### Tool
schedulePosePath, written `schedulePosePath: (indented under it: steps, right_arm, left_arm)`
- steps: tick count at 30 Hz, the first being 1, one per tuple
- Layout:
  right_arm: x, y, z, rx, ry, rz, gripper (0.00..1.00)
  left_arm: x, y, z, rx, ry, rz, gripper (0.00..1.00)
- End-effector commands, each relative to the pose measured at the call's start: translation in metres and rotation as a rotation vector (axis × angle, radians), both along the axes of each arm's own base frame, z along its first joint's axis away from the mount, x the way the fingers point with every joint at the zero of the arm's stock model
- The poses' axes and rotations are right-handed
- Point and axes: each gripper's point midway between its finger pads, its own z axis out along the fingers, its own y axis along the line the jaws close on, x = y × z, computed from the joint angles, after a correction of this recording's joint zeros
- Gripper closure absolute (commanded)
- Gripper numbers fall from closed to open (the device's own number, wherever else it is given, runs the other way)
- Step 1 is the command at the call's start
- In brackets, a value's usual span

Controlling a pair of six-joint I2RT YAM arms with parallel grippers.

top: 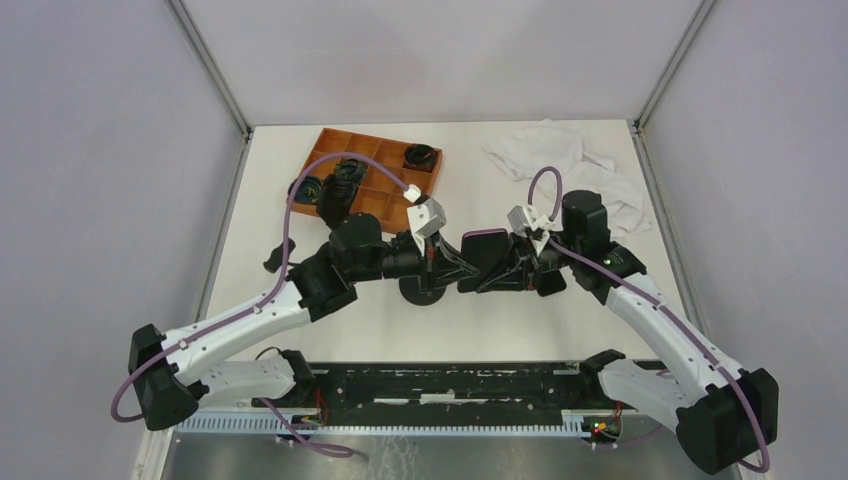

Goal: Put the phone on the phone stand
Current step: Pick up the phone at the center of the board.

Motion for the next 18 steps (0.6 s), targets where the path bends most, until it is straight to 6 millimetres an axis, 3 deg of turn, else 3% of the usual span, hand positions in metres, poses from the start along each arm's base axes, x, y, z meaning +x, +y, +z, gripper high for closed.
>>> schedulePosePath:
  steps: [1, 3, 7, 10, 13, 18]
  right_arm:
    - [0.002, 0.002, 0.014, 0.038, -0.059, 0.007, 0.97]
    - [-0.001, 0.002, 0.015, 0.042, -0.058, 0.017, 1.00]
    - [-0.003, 0.001, 0.010, 0.038, -0.050, 0.019, 1.00]
    - [-0.004, 0.002, 0.008, 0.037, -0.047, 0.023, 1.00]
    - [-0.005, 0.002, 0.008, 0.038, -0.051, 0.026, 1.00]
    - [-0.004, 0.002, 0.008, 0.037, -0.059, 0.020, 1.00]
  left_arm:
    - [-0.012, -0.003, 0.049, -0.159, -0.052, -0.057, 0.98]
    - [-0.011, -0.003, 0.050, -0.163, -0.053, -0.050, 0.95]
    - [-0.004, 0.003, 0.062, -0.165, -0.060, -0.011, 0.56]
    - [0.001, 0.004, 0.068, -0.130, -0.042, -0.023, 0.42]
    - [0.004, 0.003, 0.074, -0.092, -0.001, -0.096, 0.41]
    - [0.007, 0.003, 0.064, 0.026, 0.056, -0.172, 0.41]
